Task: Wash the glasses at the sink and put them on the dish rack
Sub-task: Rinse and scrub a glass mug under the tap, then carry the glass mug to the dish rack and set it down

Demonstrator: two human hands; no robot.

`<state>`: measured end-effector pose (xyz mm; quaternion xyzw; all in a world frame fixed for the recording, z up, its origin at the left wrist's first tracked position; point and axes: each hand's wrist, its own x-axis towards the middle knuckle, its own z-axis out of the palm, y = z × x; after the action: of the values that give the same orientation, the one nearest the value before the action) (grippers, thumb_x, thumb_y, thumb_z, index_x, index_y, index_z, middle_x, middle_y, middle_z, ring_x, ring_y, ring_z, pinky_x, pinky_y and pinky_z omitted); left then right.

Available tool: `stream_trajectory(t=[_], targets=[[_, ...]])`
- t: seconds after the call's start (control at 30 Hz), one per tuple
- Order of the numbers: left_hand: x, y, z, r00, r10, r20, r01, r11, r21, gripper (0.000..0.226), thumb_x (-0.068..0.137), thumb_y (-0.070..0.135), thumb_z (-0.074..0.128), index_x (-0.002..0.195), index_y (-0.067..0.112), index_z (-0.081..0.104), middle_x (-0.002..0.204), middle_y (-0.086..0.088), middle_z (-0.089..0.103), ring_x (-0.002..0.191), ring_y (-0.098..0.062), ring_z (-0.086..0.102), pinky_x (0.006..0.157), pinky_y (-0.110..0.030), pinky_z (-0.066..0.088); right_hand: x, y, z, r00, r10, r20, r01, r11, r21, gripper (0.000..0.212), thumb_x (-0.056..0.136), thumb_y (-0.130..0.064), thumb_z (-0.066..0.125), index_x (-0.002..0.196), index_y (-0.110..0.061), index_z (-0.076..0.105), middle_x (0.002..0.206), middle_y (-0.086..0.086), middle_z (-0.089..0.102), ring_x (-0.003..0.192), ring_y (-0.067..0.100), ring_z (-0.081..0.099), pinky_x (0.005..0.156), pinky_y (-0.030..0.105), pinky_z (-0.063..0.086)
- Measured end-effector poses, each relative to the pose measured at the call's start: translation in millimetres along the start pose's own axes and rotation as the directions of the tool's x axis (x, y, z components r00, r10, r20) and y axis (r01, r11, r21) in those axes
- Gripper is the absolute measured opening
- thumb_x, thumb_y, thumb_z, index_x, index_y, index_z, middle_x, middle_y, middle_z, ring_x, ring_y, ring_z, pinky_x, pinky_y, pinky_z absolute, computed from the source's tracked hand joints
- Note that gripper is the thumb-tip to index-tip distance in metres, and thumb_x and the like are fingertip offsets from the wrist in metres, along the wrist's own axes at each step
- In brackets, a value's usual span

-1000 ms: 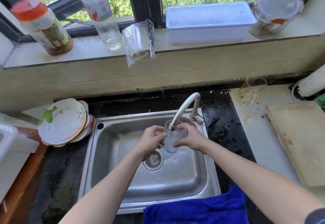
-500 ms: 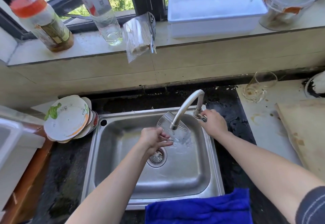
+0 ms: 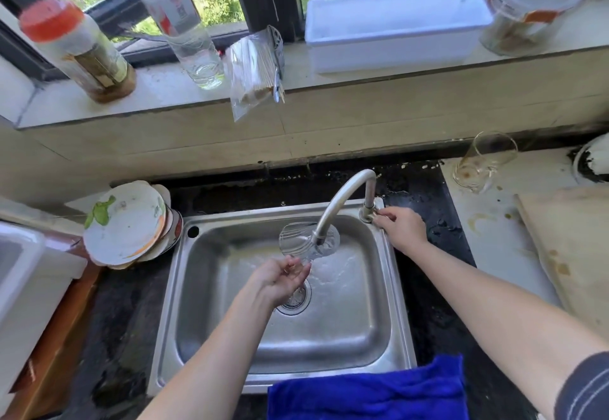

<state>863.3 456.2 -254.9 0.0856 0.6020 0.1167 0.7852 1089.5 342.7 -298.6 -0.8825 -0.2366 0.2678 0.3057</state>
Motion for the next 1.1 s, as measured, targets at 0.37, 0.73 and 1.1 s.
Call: stream_trajectory(t=[0.37, 0.73, 1.1], targets=[[25, 8, -27, 0.993, -0.112, 0.040, 0.109, 0.992, 0.060, 0.027, 0.098, -0.006, 0.036, 0.074, -0.001, 0.046, 0.054, -0.012, 0.047, 0.064, -0.019, 0.045, 0.034, -0.036, 0.052, -100, -50, 37, 0.973, -0.223, 0.052, 0.217, 0.971, 0.100, 0.044, 0.087, -0.052, 0.060, 0.125, -0.030, 0.057, 0.113, -0.013, 0.055, 0.097, 0.006, 0.057, 0.081, 0.028, 0.047], [11, 31, -60, 0.982, -0.036, 0.186, -0.091, 0.771, 0.630, 0.026, 0.094, -0.007, 0.040, 0.072, 0.001, 0.051, 0.061, -0.009, 0.042, 0.051, -0.021, 0.046, 0.037, -0.021, 0.047, -136, -89, 67, 0.973, -0.162, 0.164, 0.151, 0.986, 0.076, 0.058, 0.081, -0.037, 0.070, 0.135, -0.038, 0.047, 0.136, -0.010, 0.050, 0.116, 0.006, 0.046, 0.099, 0.026, 0.038], [2, 62, -48, 0.934, -0.289, 0.211, -0.141, 0.245, 0.959, 0.030, 0.095, 0.004, 0.035, 0.070, 0.012, 0.049, 0.057, 0.002, 0.044, 0.041, -0.004, 0.035, 0.041, -0.013, 0.022, -157, -92, 44, 0.925, -0.272, 0.266, 0.336, 0.911, -0.237, 0.081, 0.071, -0.039, 0.079, 0.141, -0.037, 0.038, 0.143, -0.016, 0.044, 0.128, 0.006, 0.044, 0.107, 0.025, 0.035]])
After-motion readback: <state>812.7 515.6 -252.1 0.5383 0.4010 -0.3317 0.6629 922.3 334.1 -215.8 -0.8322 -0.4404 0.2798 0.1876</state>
